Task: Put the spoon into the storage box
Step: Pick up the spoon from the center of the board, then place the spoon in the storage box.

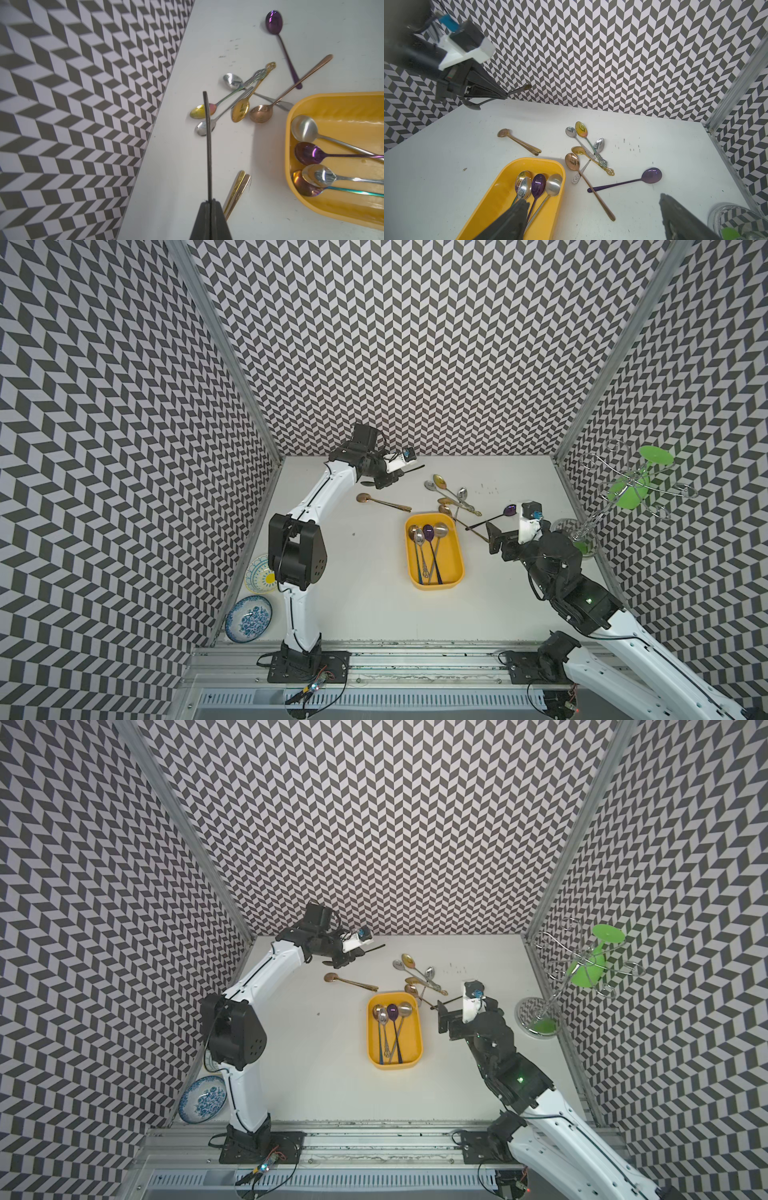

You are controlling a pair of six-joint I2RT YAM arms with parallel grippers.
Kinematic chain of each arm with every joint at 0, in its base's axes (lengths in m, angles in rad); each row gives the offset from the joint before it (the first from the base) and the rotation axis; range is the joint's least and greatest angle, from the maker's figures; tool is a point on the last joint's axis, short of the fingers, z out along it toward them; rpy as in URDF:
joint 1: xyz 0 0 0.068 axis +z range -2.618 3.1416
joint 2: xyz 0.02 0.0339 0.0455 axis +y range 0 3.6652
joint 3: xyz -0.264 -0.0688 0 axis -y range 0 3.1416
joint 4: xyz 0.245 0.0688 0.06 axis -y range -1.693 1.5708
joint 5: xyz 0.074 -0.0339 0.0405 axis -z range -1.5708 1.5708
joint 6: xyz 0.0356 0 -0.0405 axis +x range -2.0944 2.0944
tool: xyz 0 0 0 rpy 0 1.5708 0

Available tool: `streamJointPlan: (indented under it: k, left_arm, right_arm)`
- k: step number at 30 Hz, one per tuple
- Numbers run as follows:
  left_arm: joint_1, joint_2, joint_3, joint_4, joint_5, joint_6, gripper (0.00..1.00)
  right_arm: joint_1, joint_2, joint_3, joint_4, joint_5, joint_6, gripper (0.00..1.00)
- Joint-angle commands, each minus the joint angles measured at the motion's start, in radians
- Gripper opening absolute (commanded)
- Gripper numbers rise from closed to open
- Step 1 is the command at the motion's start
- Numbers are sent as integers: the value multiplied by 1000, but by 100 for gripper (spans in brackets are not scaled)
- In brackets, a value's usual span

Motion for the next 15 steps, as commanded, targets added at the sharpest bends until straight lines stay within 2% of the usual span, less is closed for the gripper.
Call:
streamJointPlan:
  k: [1,6,11,15]
  left_arm:
    - [-54,-107,-109,110,107,164,0]
    - [-131,-124,-104,-31,97,457,0]
    - [-177,-96,-53,-286,81,900,0]
    - [-214,-119,-115,-295,26,1053,0]
  right_arm:
    - [7,-19,-7,47,34,-3,100]
    - [6,-18,-6,46,42,-3,100]
    - [6,-20,-7,44,52,-2,100]
    - [6,-20,-7,43,58,-3,100]
